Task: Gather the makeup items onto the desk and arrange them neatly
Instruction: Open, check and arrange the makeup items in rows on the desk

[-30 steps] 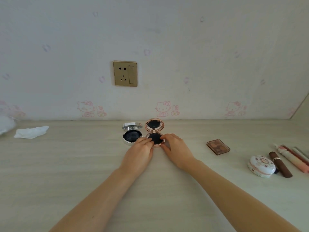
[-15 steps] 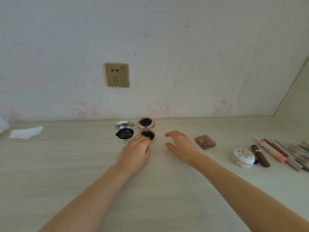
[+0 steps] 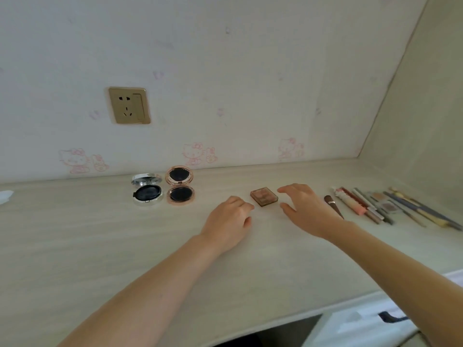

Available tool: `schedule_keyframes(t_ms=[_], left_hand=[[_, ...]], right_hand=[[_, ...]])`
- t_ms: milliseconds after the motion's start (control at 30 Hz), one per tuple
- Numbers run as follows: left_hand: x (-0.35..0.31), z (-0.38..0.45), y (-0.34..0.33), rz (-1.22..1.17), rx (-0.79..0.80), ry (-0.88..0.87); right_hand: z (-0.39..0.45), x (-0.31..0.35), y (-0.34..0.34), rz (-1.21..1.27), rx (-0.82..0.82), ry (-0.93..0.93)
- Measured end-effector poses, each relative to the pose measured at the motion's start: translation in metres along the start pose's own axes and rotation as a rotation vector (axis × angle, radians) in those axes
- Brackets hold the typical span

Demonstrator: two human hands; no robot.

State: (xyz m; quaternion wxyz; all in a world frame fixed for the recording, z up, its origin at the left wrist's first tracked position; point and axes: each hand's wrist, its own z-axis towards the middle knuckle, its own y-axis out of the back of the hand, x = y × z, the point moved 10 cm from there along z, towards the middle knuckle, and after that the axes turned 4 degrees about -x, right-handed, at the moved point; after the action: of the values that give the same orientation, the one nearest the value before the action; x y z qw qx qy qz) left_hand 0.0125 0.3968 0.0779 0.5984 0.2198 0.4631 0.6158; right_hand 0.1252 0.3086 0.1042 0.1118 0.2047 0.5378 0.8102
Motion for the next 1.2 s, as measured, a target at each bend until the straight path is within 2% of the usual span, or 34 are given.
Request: schedule_keyframes(t_ms=[200,467,833,1200], left_hand=[[-0.042,0.022,-0.03,-0.098,0.032,0.014],[-0.066,0.047,-0.071,-0.205,0.116,0.103],[-0.064,0.06,-0.093,-0.4,0.105,0.189],[-0.041,0.045,-0.047,-0.642,-0.018,0.25]], right_hand=[[-0.022,-0.059,0.015,-0.042,0.042,-0.115],[-0.037,-0.093,0.002,0.0,0.155,-0.211],[-0.034,-0.085,0.004,-0.032,0.092,-0.103],[-0.022,-0.048,0.015,0.091,0.047,-0.107]])
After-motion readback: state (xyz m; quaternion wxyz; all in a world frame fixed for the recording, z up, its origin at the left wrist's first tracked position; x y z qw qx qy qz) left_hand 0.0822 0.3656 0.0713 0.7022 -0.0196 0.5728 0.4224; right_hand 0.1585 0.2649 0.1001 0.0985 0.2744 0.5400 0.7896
